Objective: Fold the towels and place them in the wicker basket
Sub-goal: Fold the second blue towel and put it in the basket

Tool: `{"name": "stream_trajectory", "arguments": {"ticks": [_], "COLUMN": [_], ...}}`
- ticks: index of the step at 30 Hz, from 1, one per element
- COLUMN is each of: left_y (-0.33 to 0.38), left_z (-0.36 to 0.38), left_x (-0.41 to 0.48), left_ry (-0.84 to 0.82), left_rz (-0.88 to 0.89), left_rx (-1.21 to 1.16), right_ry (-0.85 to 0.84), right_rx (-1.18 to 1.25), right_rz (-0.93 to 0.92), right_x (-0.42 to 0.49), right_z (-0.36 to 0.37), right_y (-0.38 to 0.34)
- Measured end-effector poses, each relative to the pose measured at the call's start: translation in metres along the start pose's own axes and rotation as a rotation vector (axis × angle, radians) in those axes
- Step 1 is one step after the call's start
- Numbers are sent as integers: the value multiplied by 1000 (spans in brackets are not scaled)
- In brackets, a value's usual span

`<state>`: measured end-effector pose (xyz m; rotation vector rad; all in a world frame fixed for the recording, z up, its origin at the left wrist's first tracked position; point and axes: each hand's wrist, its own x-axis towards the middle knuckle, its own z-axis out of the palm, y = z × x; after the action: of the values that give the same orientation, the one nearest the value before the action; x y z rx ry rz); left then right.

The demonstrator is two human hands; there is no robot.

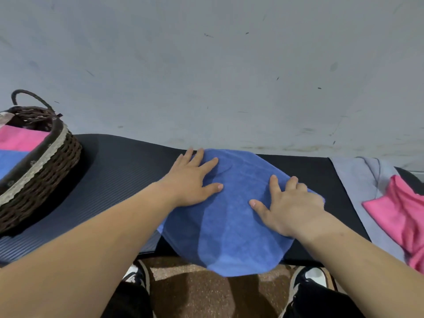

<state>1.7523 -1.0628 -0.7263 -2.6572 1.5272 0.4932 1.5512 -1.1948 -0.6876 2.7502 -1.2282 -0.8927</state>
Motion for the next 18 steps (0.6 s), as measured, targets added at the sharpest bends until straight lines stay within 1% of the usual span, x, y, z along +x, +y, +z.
{"name": "stream_trajectory", "arguments": {"ticks": [2, 4, 6, 9, 11, 14, 16, 18], "left_y": [20, 45, 62, 75, 78, 70, 56, 35], "left_z": [-3, -8, -12, -10, -5, -2, 0, 2], "left_x": [-4, -20, -43, -74, -84, -79, -68, -54], "left_ry": [67, 38, -84, -275, -340, -340, -310, -256], "left_rz": [-13, -10, -22, -104, -153, -151, -126, -60], "left_rx": [85, 94, 97, 145, 129, 41, 21, 25], "right_ry": [-27, -45, -24, 16, -19, -102, -114, -117], "right_rx": [-47, -54, -19, 48, 88, 132, 137, 143], "right_rz": [33, 38, -28, -258, -308, -294, -292, -286], "right_x": [-4, -6, -6, -4, 0, 4, 3, -1], "right_z": [-1, 1, 4, 10, 15, 19, 17, 15], "right_y": [3, 8, 13, 15, 14, 11, 10, 9]}}
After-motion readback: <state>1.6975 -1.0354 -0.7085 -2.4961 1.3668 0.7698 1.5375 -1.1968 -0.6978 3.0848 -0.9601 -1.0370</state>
